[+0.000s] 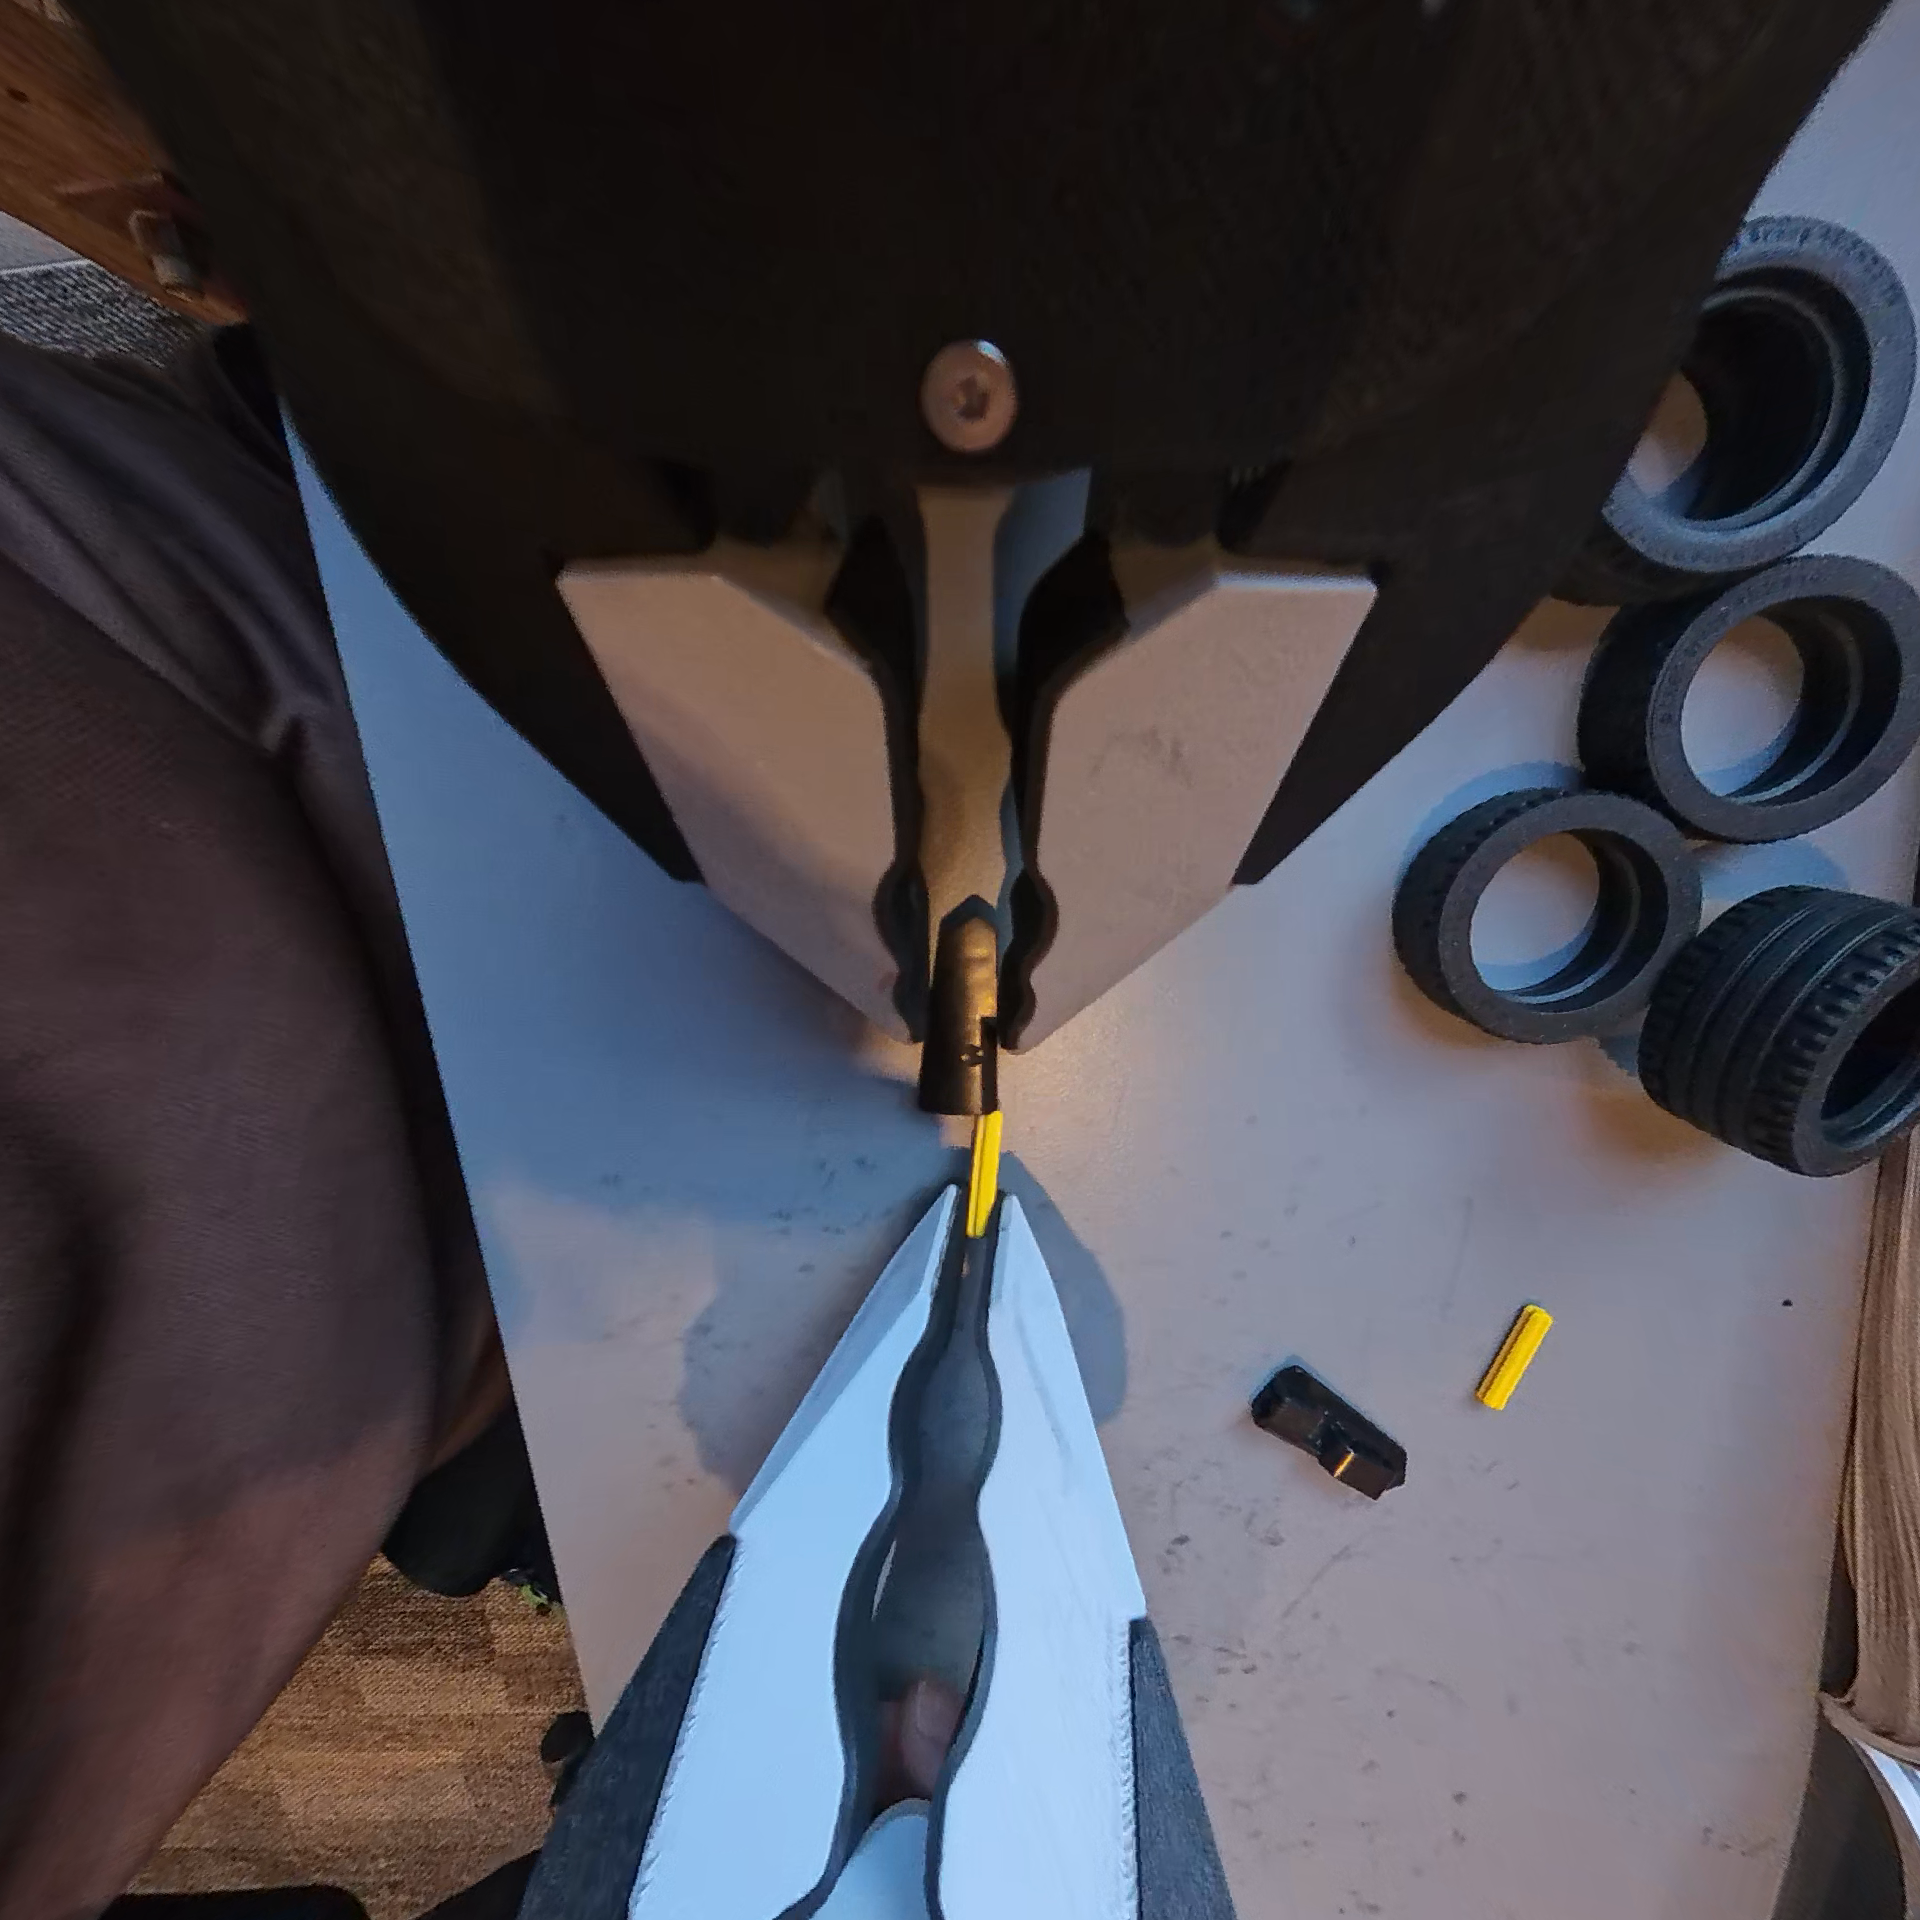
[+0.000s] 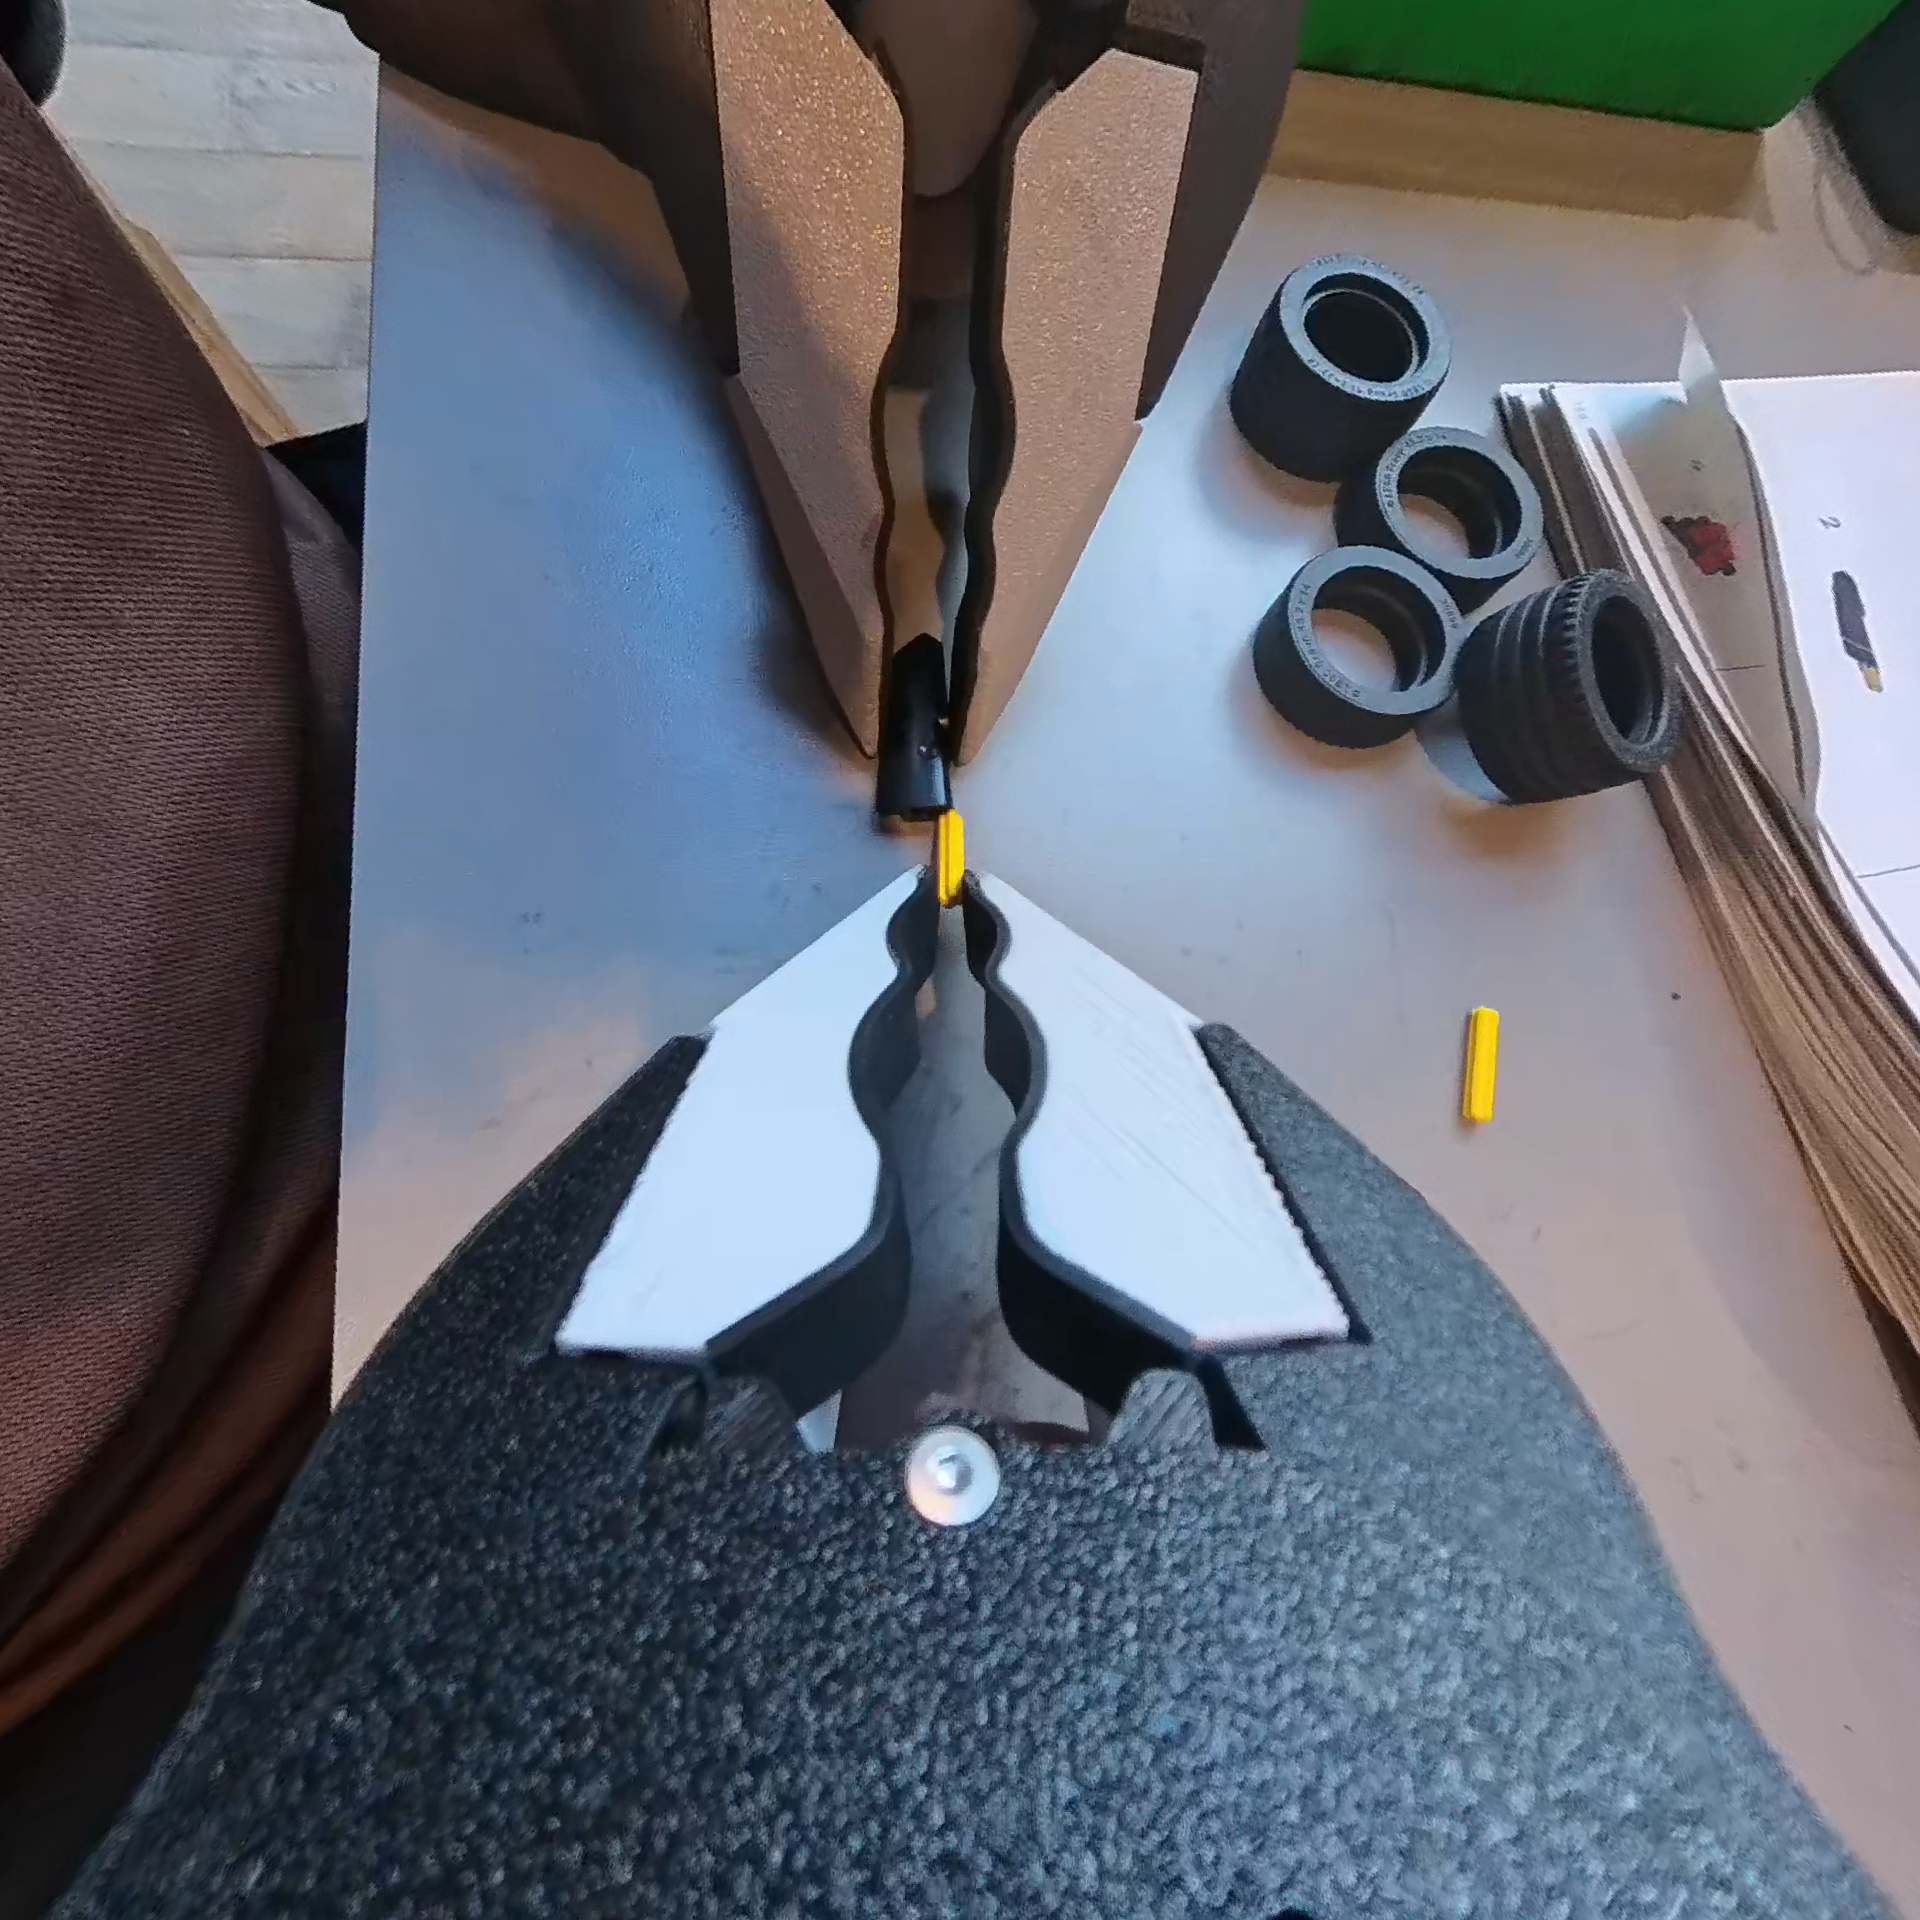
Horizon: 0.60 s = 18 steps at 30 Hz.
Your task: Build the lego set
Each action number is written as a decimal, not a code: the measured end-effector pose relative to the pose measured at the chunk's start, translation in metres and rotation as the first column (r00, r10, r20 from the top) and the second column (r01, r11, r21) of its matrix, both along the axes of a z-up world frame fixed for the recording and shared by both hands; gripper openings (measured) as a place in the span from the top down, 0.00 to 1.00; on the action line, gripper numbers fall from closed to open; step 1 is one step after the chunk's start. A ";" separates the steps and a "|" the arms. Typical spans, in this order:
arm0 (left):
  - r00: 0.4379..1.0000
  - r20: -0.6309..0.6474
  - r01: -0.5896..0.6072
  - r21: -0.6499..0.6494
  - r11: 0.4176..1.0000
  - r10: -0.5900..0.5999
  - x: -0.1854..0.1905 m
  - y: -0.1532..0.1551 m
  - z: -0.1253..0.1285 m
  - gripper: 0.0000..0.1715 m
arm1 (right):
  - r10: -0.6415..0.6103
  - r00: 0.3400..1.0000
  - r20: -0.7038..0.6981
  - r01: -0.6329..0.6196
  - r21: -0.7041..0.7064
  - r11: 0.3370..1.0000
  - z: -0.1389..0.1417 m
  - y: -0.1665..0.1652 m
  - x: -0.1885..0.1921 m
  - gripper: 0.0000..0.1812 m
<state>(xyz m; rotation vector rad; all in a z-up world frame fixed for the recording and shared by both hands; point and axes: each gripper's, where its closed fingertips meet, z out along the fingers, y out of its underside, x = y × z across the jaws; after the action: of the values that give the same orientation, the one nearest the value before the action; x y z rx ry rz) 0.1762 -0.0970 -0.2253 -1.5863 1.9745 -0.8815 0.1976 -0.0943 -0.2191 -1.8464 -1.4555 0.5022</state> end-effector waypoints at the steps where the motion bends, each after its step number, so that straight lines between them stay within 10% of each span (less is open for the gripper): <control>1: 1.000 0.000 0.000 0.000 1.000 0.000 0.000 0.000 0.000 0.94 | 0.000 1.000 -0.004 -0.001 -0.002 1.000 0.000 0.000 0.000 0.99; 18: 1.000 0.001 -0.002 0.004 1.000 0.002 0.000 0.000 0.000 0.94 | -0.002 1.000 -0.012 0.002 -0.017 1.000 0.001 -0.002 -0.001 0.99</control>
<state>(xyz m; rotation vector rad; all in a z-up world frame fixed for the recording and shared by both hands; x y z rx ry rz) 0.1761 -0.0970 -0.2253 -1.5851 1.9730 -0.8774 0.1970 -0.0961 -0.2177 -1.8546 -1.4451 0.5256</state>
